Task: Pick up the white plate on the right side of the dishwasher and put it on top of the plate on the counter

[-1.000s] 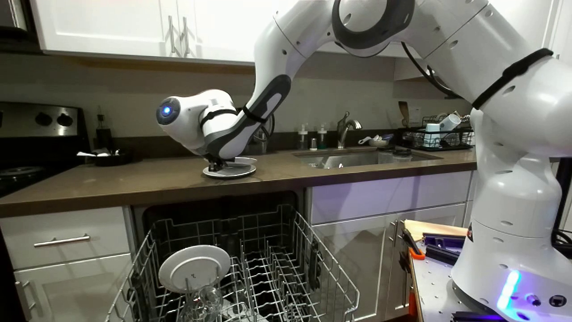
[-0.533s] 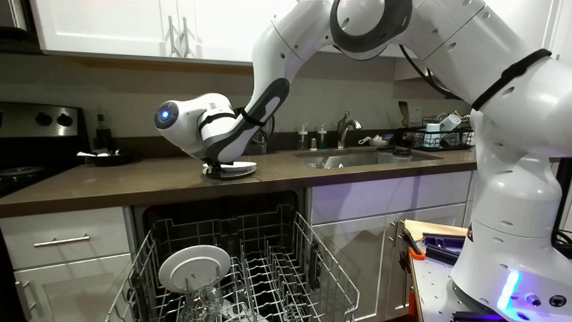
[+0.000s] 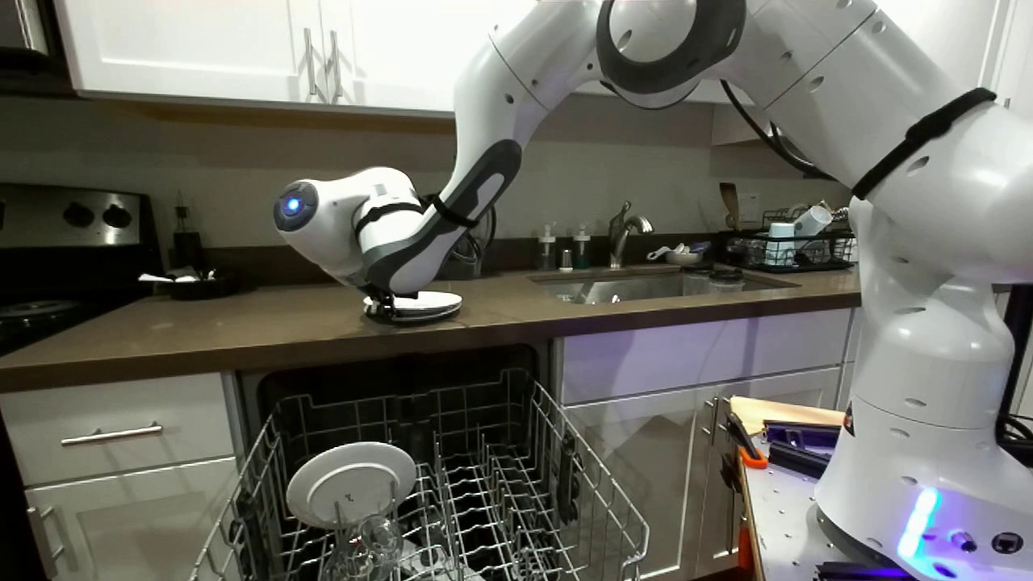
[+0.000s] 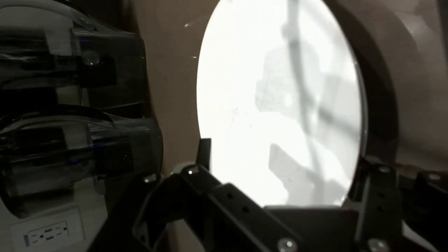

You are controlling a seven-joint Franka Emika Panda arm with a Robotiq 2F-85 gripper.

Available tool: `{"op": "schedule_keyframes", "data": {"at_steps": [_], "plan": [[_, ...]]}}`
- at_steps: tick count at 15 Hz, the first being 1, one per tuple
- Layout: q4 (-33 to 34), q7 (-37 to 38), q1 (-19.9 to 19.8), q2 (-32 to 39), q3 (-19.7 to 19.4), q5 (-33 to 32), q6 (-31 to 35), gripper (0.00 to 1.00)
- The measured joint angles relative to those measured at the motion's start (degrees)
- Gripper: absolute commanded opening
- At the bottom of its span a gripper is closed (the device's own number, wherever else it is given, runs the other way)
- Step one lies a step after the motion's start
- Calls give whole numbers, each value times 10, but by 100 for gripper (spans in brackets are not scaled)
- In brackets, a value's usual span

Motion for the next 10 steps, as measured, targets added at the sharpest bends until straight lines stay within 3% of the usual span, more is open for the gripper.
{"op": "schedule_keyframes", "data": {"at_steps": [10], "plan": [[0,-53,-10,-15,13,60,3,100]]}}
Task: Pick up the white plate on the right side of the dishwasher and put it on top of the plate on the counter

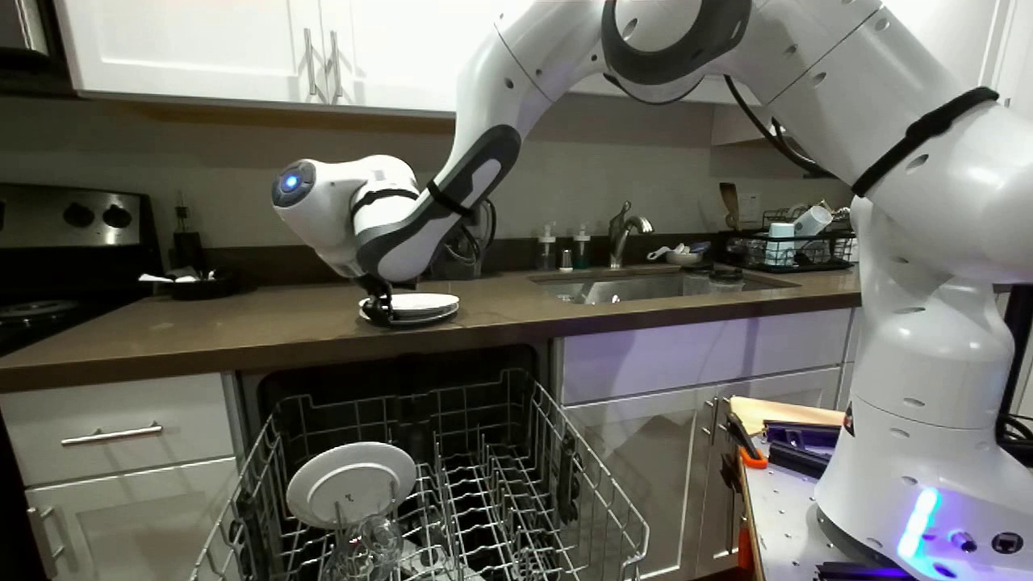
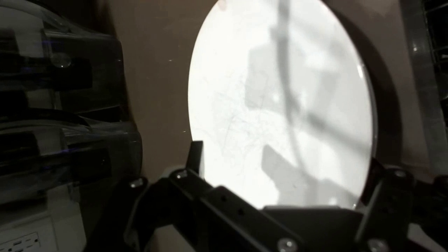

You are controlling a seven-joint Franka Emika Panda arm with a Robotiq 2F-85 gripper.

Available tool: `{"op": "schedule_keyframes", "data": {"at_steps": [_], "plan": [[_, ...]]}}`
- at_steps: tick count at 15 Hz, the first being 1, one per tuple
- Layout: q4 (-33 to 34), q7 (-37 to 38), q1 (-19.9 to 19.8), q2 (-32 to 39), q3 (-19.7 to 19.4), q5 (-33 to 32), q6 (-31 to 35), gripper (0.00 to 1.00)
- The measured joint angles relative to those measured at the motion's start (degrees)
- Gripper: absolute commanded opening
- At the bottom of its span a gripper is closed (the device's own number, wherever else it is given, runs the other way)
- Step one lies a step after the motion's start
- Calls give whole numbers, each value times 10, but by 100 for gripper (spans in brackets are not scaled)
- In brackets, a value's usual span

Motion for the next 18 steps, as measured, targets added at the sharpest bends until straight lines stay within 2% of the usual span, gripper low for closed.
{"op": "schedule_keyframes", "data": {"at_steps": [18], "plan": [[0,-63,-11,-16,0,85,28,100]]}}
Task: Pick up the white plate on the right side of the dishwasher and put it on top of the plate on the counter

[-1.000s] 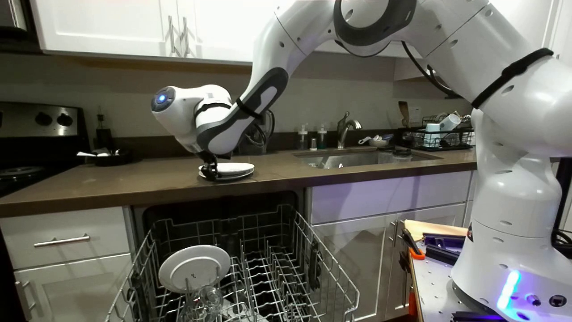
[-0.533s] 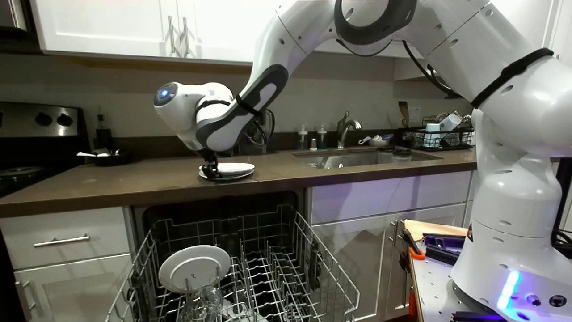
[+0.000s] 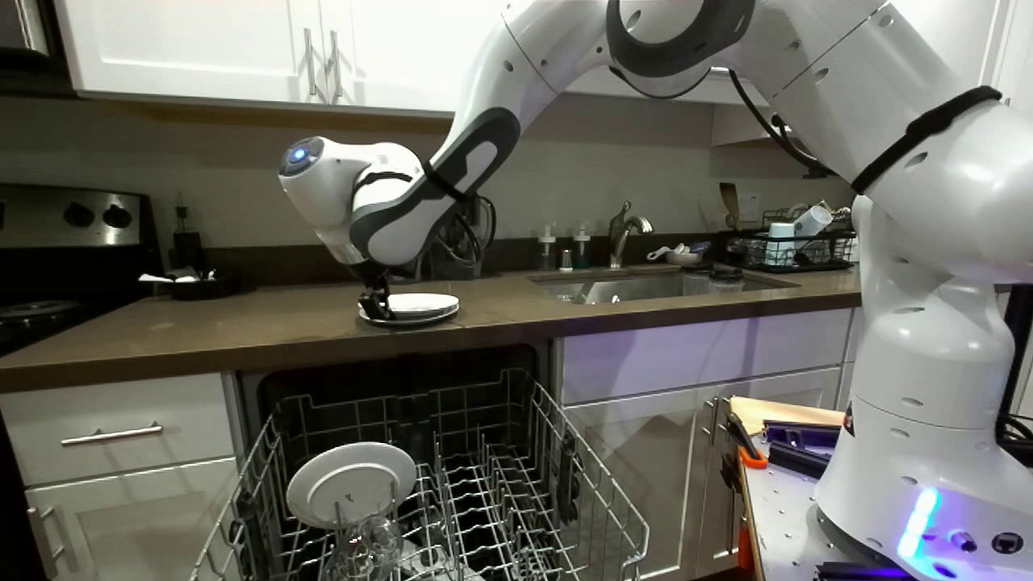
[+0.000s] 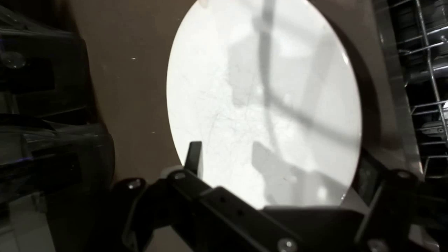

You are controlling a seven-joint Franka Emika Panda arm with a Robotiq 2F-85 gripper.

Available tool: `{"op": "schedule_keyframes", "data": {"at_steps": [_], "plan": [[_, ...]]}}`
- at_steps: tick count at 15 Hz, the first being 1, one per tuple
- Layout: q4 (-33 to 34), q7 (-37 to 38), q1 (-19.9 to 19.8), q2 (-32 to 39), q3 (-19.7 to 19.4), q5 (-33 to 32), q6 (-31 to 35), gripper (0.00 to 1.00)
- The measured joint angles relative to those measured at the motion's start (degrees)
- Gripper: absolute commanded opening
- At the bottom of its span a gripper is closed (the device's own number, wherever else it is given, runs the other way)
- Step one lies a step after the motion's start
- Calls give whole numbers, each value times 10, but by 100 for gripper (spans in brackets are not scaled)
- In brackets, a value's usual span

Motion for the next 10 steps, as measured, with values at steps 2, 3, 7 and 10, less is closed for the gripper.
{"op": "schedule_keyframes", "data": {"at_steps": [2,3,7,10], "plan": [[0,-9,0,-2,0,12,1,100],[0,-15,0,-4,1,22,1,100],[0,-39,0,-11,4,62,1,100],[-1,-60,0,-19,7,94,1,100]]}}
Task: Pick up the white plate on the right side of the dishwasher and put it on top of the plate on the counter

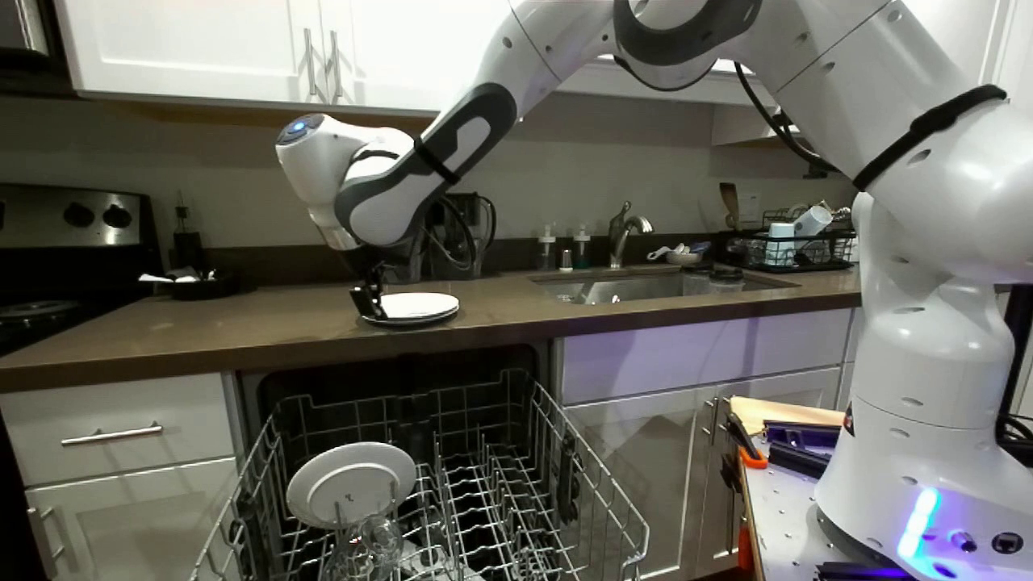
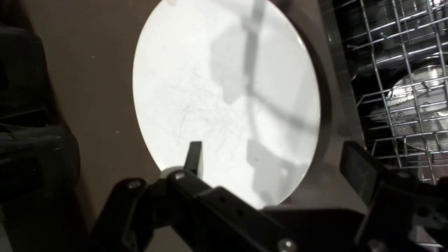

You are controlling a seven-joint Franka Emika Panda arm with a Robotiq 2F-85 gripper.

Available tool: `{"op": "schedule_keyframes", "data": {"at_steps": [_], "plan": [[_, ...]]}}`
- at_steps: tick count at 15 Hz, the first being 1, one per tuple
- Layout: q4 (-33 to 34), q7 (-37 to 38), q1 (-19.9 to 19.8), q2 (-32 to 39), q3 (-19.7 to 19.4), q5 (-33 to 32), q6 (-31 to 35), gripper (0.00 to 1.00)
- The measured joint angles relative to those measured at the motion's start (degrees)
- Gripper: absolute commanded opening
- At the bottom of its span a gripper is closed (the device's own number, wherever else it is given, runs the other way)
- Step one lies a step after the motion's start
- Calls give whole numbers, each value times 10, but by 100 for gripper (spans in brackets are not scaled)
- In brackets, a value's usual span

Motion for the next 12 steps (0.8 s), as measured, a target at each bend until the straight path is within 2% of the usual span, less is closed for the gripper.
{"op": "schedule_keyframes", "data": {"at_steps": [6,12], "plan": [[-48,-50,0,-44,22,88,0,100],[-197,-70,14,-163,58,162,0,100]]}}
